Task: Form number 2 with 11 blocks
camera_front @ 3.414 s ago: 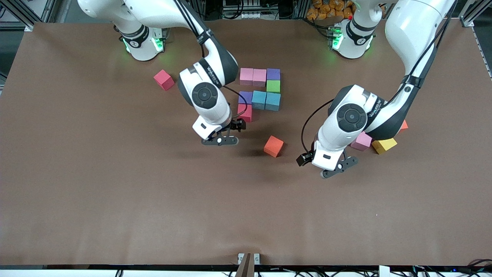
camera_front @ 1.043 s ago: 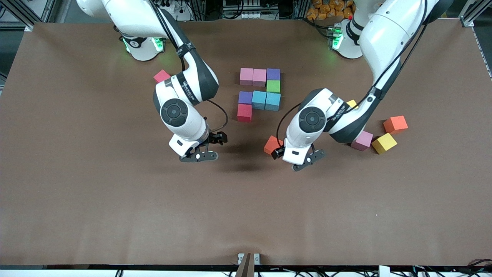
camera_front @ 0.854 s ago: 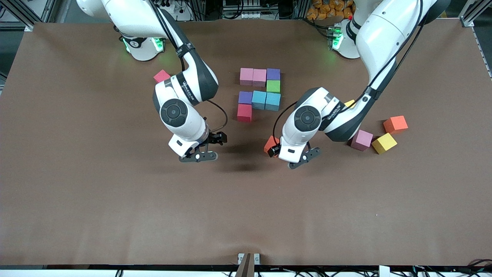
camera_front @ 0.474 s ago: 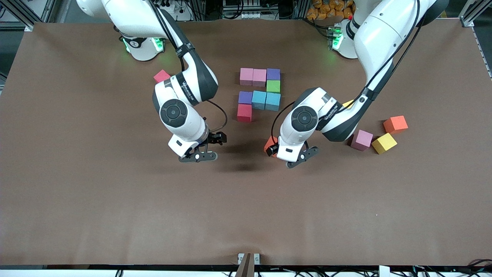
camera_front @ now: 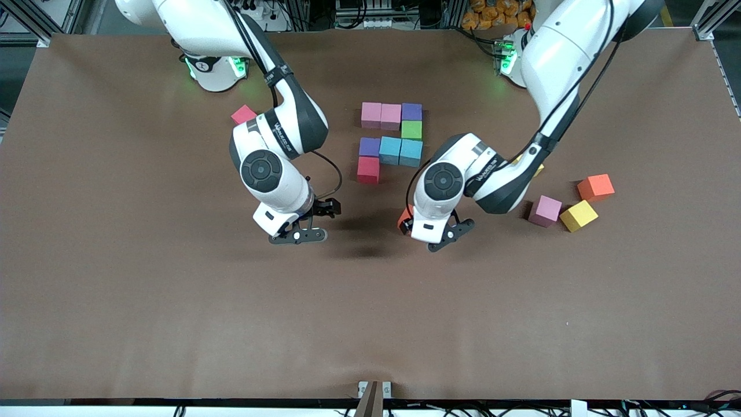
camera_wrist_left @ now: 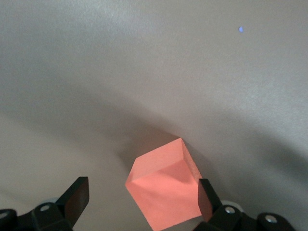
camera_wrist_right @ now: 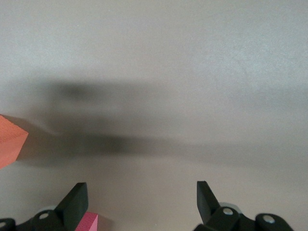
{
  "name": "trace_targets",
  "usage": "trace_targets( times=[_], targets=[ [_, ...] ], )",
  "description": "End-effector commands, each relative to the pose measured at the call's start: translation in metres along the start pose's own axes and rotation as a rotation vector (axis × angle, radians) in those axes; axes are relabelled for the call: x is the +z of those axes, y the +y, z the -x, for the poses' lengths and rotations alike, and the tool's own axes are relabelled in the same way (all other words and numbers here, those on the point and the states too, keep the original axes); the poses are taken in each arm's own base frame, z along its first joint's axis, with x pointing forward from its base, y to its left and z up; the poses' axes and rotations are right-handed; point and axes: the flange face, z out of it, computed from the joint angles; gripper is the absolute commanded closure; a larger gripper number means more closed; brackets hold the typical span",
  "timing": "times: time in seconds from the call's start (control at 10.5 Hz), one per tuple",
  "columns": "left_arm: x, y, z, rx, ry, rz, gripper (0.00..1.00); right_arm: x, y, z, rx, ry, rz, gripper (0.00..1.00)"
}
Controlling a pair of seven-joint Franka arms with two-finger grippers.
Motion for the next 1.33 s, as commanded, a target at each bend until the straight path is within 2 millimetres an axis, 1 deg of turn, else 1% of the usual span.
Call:
trace_targets(
  times=[0.0,0.09,0.47,0.76,0.85,1.04,1.14,1.23],
  targets=[
    [0.001,0.005,-0.003,-0.029,-0.013,-0.012,0.0,-0.006,0.003,-0.001,-0.011,-0.005,0.003,0.0],
    [0.001,0.005,-0.004,-0.032,-0.013,-0.011,0.0,-0.006,0.003,-0.001,-0.011,-0.005,0.003,0.0],
    [0.003,0.012,0.001,-0.216,-0.009,-0.002,0.0,-0.004,0.005,-0.002,-0.007,-0.008,0.005,0.0],
    [0.005,0.011,0.002,-0.291,-0.008,-0.004,0.0,-0.002,0.005,-0.001,-0.008,-0.011,0.007,0.0],
    [0.004,0.013,0.002,-0.315,-0.008,0.021,0.0,-0.003,0.005,-0.001,-0.011,-0.008,0.011,0.0],
    [0.004,0.018,0.0,-0.356,-0.002,0.073,0.0,0.001,0.011,0.002,-0.031,-0.012,0.044,0.0],
    [0.009,0.018,0.0,-0.362,-0.004,0.068,0.0,0.001,0.017,0.005,-0.054,-0.017,0.055,0.0],
    [0.011,0.018,0.002,-0.362,-0.009,0.072,0.0,0.0,0.027,0.009,-0.071,-0.026,0.062,0.0]
  ],
)
